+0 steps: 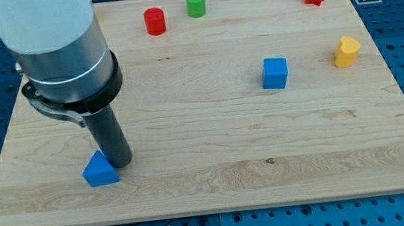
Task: Move the arm towards bottom left
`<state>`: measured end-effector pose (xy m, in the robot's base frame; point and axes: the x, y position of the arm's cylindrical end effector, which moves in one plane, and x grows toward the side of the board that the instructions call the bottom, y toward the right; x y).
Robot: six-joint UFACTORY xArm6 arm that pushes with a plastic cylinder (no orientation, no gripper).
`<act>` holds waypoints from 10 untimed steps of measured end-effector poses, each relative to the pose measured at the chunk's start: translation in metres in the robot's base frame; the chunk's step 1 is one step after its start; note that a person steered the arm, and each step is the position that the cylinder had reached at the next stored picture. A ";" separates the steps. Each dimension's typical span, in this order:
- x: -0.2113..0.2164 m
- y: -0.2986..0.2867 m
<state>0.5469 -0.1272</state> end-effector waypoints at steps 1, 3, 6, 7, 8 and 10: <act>0.008 -0.010; 0.024 -0.013; 0.038 -0.022; 0.041 -0.031; 0.041 -0.035; 0.033 -0.042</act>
<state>0.5802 -0.1695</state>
